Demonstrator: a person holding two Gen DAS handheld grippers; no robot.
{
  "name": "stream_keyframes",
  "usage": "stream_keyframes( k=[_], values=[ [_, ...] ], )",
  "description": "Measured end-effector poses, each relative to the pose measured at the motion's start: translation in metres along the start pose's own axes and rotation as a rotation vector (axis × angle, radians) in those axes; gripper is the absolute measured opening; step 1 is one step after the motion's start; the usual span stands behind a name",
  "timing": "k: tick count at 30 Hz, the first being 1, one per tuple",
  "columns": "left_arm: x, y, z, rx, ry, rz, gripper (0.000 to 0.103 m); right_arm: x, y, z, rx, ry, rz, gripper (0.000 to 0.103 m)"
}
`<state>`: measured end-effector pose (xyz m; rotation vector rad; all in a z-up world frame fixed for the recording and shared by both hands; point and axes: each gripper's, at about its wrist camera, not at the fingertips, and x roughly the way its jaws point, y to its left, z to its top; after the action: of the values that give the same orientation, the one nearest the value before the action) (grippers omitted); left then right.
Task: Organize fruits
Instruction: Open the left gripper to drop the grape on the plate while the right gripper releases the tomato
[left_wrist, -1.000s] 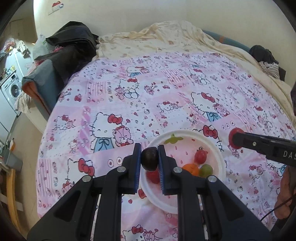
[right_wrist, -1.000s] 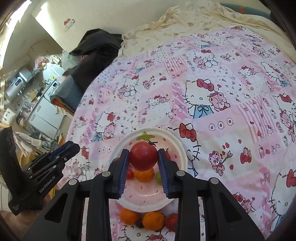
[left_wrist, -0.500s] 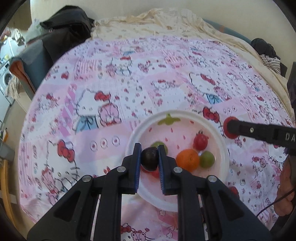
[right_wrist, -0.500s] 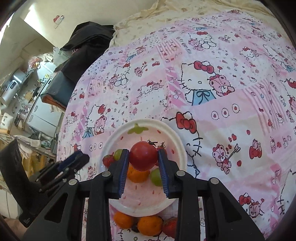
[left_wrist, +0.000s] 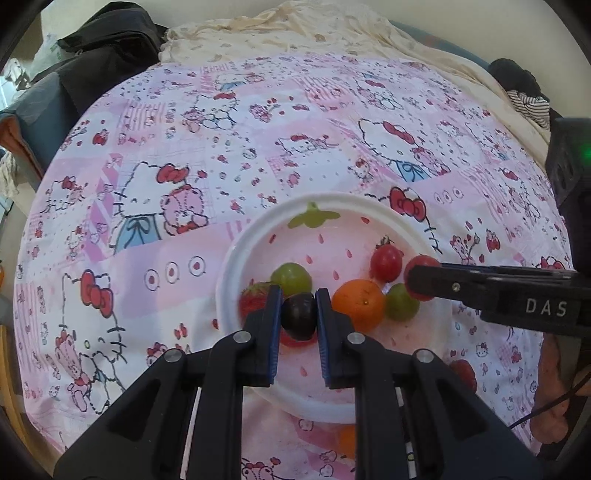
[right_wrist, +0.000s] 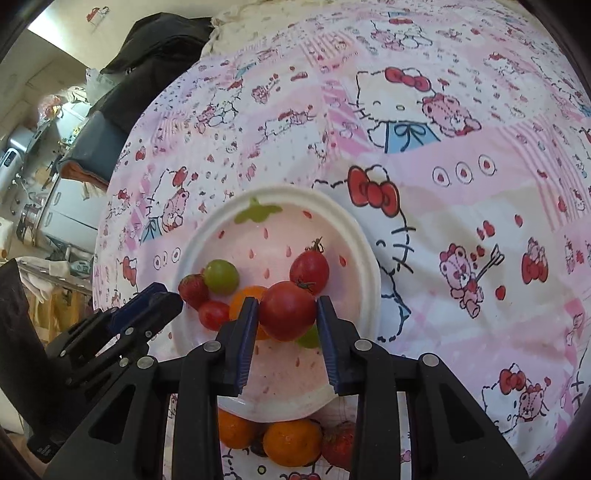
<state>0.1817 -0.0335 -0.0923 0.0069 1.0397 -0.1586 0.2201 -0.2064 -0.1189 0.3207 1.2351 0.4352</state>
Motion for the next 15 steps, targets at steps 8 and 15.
stream_keyframes(
  k=[8,15],
  values=[
    [0.006,-0.006,-0.005,0.024,0.021,0.004,0.015,-0.002,-0.001,0.002,0.016,-0.013,0.028,0.036],
    [0.007,-0.008,-0.005,0.032,0.043,-0.005,0.037,-0.019,-0.001,0.005,0.044,-0.101,0.07,0.078]
  ],
)
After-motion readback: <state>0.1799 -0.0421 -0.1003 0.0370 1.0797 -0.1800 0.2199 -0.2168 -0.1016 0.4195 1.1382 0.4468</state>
